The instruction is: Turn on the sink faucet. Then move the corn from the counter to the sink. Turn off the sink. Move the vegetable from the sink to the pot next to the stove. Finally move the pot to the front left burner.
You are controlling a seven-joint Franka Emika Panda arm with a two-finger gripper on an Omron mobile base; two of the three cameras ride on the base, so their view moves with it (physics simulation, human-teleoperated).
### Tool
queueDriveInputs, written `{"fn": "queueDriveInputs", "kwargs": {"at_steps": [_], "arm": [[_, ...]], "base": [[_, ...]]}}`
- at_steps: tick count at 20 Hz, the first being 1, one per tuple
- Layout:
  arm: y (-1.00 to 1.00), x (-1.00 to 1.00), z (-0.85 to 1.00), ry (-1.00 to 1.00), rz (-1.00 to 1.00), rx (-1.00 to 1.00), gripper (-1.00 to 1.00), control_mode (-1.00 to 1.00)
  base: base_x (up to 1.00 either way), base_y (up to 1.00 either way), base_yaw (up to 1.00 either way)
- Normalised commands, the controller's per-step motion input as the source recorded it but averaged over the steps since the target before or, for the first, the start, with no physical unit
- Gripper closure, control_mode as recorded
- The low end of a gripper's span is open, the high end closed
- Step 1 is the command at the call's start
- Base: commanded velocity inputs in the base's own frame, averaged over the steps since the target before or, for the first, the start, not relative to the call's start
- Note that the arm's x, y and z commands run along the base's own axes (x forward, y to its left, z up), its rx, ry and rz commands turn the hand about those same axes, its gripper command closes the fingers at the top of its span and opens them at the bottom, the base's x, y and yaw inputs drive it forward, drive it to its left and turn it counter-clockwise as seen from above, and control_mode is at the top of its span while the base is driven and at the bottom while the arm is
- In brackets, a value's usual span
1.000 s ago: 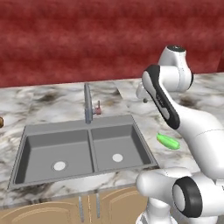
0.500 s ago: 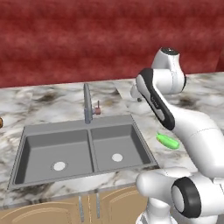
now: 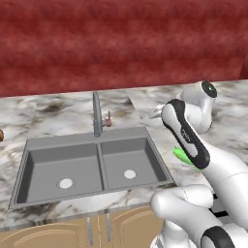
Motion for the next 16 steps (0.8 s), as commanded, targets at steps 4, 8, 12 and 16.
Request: {"fn": "queueDriveInputs", "kwargs": {"at_steps": [4,8,12,16], "arm": [[-0.07,0.34,-0.30,-0.20,0.47,0.03,-1.00,-1.00],[0.00,0.41,-0.35,-0.16,0.48,0.00,-1.00,-1.00],[0.00,0.35,-0.27,-0.11,0.46,0.00,-1.00,-1.00],[0.05,0.49,-0.03,-0.04,0.34,0.00,-1.00,-1.00]], "base": [[0.00,0.00,0.00],[0.00,0.00,0.00],[0.00,0.00,0.00],[0.00,0.00,0.00]]}}
